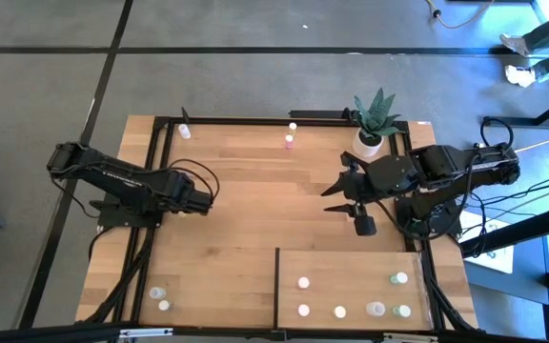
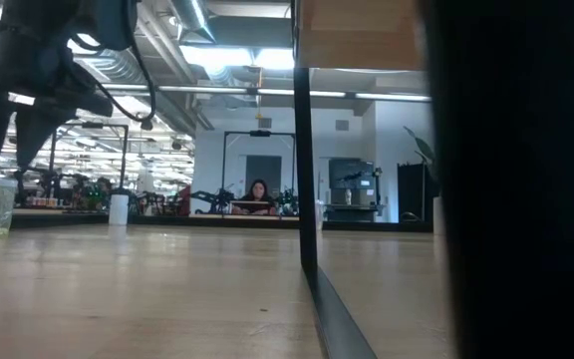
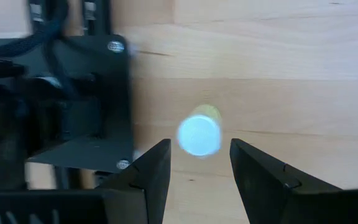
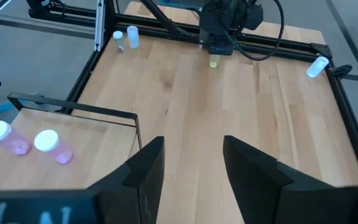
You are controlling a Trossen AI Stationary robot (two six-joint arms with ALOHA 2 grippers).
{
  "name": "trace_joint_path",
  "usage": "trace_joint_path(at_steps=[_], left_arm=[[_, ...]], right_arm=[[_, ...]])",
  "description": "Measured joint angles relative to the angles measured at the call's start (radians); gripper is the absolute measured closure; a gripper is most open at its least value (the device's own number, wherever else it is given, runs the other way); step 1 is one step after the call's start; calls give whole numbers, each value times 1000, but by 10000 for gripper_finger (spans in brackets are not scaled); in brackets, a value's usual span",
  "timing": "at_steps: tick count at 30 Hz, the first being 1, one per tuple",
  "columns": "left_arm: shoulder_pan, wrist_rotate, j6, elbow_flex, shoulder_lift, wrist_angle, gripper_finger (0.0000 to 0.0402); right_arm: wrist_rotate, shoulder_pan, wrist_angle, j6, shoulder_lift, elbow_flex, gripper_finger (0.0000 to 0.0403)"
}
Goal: Pick and place medicine bottles onto shelf by color
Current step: Put the bottom yellow pill bottle on the shelf aligned with the other yellow pill bottle
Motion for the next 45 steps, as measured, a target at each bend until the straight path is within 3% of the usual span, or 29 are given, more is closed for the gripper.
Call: trace_joint_path(at_steps=[12, 22, 32, 45], left_arm=[[0, 0, -4, 0, 0, 11, 238], [0, 0, -7, -14, 0, 18, 181], [0, 0, -36, -110, 1, 109, 178], [0, 10, -34, -111, 1, 129, 178]], right_arm=[[0, 0, 0, -2, 0, 0, 236], [0, 0, 0, -2, 0, 0, 236], [1, 0, 0, -2, 0, 0, 236], [1, 0, 0, 0, 0, 0, 236]])
